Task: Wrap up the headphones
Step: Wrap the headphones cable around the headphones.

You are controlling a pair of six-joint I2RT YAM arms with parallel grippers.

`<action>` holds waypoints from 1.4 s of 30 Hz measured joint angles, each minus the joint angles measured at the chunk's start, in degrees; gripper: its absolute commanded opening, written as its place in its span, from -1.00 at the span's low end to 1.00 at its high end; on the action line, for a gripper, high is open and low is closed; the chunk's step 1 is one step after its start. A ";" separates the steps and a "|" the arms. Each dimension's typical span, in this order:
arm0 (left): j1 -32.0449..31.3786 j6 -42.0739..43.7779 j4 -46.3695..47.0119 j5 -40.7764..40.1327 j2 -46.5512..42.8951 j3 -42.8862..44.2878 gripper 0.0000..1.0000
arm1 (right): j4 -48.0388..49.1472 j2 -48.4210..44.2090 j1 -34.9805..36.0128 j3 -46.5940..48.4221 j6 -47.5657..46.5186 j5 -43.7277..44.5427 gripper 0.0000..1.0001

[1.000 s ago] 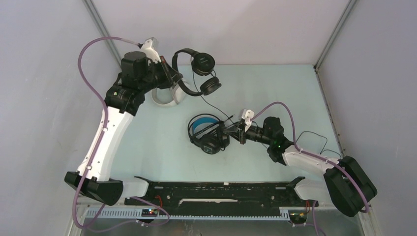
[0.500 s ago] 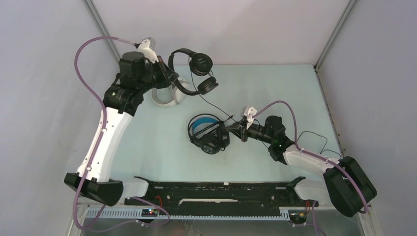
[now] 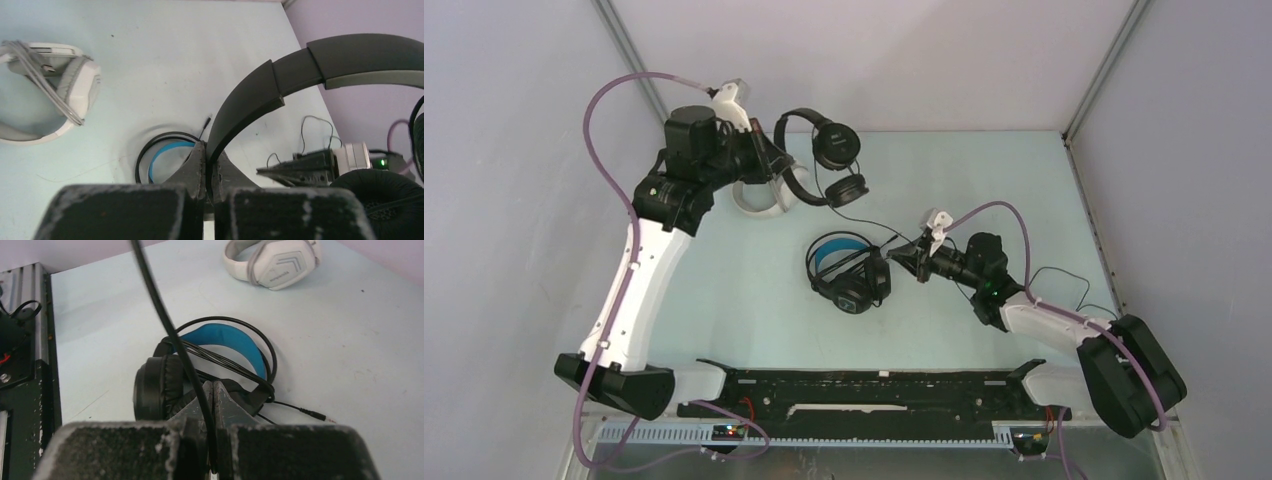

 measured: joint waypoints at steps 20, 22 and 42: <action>-13.14 22.40 -10.73 -1.22 4.15 -0.68 -1.00 | -29.40 -0.79 -7.34 21.90 8.24 -0.02 -1.00; -15.21 26.21 -10.75 -5.64 4.13 -0.68 -1.00 | -34.69 -2.38 -7.48 23.80 8.85 -0.94 -1.00; -30.14 49.96 5.01 -36.44 0.44 -12.15 -1.00 | -59.89 -2.58 -9.05 36.68 19.63 -16.74 -1.00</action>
